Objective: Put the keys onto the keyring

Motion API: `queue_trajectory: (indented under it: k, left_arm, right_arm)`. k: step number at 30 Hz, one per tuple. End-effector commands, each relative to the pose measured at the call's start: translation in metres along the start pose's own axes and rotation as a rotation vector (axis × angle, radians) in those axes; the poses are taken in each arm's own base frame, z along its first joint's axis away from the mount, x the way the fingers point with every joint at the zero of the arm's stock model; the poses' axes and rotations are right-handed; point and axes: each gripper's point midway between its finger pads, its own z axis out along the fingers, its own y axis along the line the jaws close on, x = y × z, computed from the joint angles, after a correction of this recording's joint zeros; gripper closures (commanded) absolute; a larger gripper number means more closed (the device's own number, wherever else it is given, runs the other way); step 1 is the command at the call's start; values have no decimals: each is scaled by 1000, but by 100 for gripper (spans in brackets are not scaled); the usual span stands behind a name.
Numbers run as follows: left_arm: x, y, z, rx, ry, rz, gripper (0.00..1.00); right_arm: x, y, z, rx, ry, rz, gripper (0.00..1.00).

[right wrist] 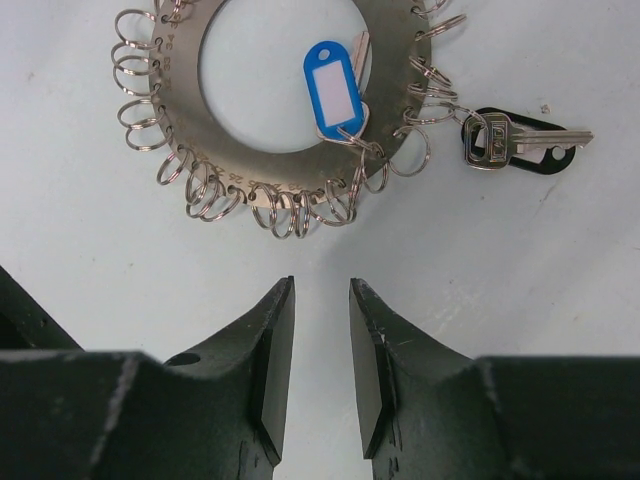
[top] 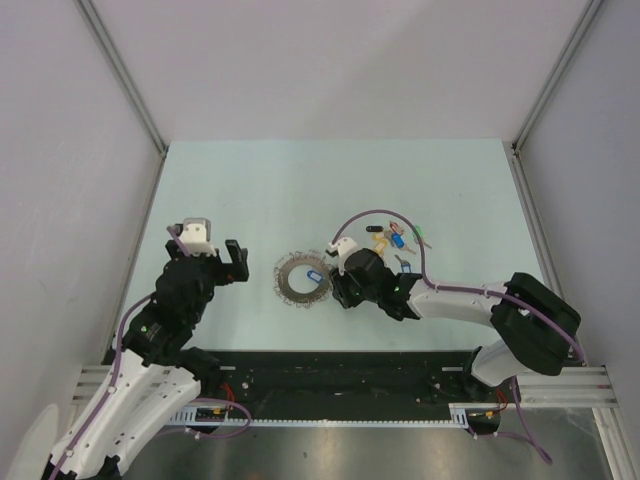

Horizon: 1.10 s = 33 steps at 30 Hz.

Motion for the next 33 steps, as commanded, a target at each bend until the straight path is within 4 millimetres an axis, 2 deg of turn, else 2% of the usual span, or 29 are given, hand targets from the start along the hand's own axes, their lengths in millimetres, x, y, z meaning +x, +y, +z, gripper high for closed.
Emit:
queue_trajectory:
  k: [1, 10, 17, 22, 24, 25, 26, 28, 33]
  left_arm:
    - [-3, -1, 3, 11, -14, 14, 0]
    - [-1, -2, 3, 15, -10, 14, 0]
    - [-2, -2, 3, 17, -11, 15, 0]
    - [-2, -3, 3, 20, -10, 14, 0]
    - [-2, -3, 3, 19, -10, 14, 0]
    - [-2, -3, 3, 22, -10, 14, 0]
    - [-2, -3, 3, 22, -11, 14, 0]
    - [-1, -3, 4, 23, -7, 15, 0]
    - [-1, -4, 3, 26, -7, 14, 0]
  right_arm:
    - [-18, 11, 4, -19, -28, 66, 67]
    - [-13, 19, 23, -30, -3, 175, 70]
    - [-22, 19, 31, -14, 0, 186, 71]
    - [-38, 15, 31, 18, -10, 159, 71]
    - [-33, 12, 31, 36, 27, 141, 71]
    - [-39, 13, 32, 37, 22, 138, 71]
    - [-32, 10, 34, 50, 57, 127, 71]
    - [-32, 9, 37, 56, 71, 121, 71]
    - [-16, 6, 43, 58, 142, 116, 73]
